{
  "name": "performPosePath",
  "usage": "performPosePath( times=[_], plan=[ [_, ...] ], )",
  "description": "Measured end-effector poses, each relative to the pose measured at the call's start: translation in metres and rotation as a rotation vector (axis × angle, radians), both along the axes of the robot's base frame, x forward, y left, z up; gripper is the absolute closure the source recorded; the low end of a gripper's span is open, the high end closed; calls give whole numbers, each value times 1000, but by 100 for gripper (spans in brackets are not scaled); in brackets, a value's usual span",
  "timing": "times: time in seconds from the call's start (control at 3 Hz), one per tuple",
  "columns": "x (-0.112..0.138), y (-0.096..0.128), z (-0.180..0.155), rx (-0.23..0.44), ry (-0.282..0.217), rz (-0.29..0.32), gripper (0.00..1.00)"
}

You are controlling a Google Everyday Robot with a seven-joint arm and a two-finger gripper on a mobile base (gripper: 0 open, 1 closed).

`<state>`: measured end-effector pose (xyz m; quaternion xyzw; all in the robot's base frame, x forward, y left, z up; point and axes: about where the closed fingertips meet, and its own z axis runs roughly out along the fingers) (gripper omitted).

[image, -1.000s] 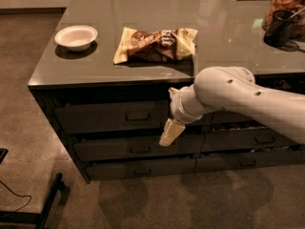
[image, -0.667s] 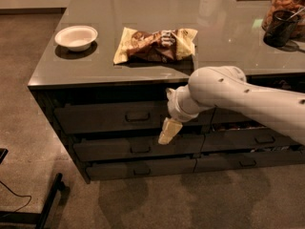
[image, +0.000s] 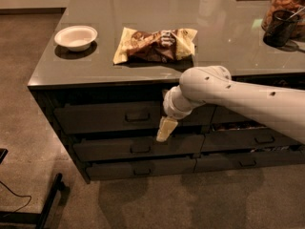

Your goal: Open top drawer

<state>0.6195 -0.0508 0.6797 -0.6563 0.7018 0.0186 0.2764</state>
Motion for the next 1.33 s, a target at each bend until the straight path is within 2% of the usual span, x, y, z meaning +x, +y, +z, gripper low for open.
performPosePath(
  times=[0.67,1.0,1.33],
  plan=[
    [28,6,-39,-27,39,24,0],
    [28,6,-39,-27,39,24,0],
    [25,8,-41,-31,65,26,0]
  ],
)
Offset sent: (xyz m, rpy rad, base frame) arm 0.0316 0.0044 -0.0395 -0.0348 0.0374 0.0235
